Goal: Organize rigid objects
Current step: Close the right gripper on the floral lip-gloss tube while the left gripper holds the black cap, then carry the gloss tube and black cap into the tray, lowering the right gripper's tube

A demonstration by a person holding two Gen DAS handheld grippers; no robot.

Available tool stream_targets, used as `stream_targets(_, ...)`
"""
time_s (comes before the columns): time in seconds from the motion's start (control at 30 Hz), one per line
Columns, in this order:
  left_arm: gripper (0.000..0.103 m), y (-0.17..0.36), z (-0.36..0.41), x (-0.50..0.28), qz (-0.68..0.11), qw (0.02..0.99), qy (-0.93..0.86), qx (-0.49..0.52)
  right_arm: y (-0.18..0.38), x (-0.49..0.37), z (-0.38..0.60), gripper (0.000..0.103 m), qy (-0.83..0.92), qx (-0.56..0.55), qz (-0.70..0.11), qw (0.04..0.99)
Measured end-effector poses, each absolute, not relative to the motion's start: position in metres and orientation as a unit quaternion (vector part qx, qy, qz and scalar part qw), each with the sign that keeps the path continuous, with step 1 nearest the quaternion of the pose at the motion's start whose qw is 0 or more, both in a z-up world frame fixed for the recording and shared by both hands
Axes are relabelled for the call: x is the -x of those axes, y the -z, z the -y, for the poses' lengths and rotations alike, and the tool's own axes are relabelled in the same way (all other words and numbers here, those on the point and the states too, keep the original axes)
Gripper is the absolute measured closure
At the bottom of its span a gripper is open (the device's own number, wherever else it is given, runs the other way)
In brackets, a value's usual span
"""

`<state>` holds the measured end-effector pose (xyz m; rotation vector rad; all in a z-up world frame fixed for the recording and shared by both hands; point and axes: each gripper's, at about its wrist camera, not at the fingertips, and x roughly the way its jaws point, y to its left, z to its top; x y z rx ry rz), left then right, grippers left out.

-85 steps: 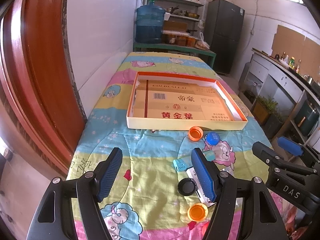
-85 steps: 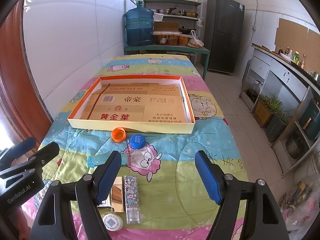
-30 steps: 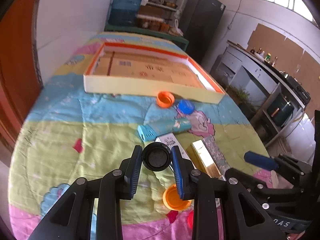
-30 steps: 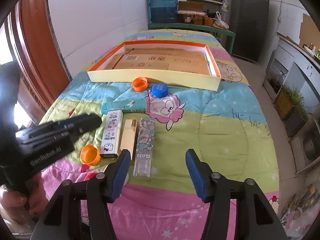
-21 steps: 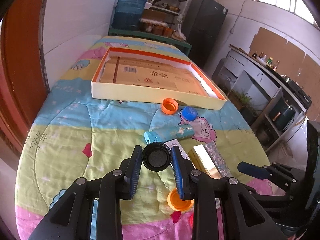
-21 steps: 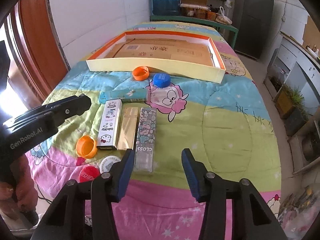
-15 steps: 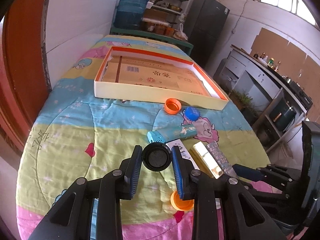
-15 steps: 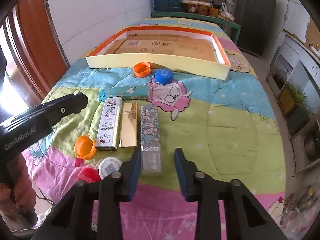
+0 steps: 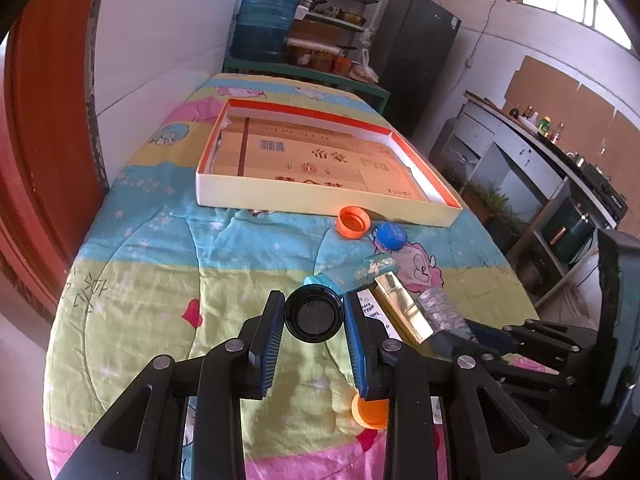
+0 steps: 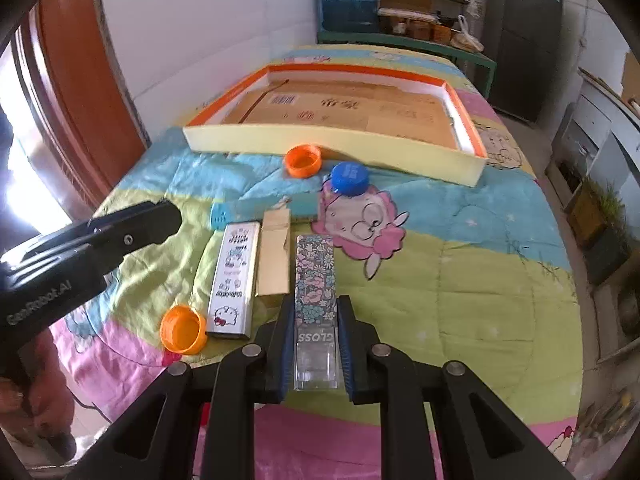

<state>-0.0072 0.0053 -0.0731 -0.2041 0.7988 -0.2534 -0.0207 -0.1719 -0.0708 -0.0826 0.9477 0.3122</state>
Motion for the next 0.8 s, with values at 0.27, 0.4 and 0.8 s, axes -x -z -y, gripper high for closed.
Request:
stream_targets(0.27,0.073,0.059,-0.002,-0.004,-0.378,0.913,0.127,0.091,0.048,0.017,0.19,0.083,-0.143,0.019,-0.432,0.89)
stream_targets(0.4,0.073,0.048,-0.001,-0.012,-0.372,0.917,0.122,0.084,0.04,0.01,0.193,0.083,-0.145,0.019,-0.421,0.895)
stream_targets(0.8,0.073,0.01,-0.009,-0.057,-0.355,0.93,0.069,0.06,0.002,-0.031,0.199,0.083,-0.137,0.02,-0.368,0.919)
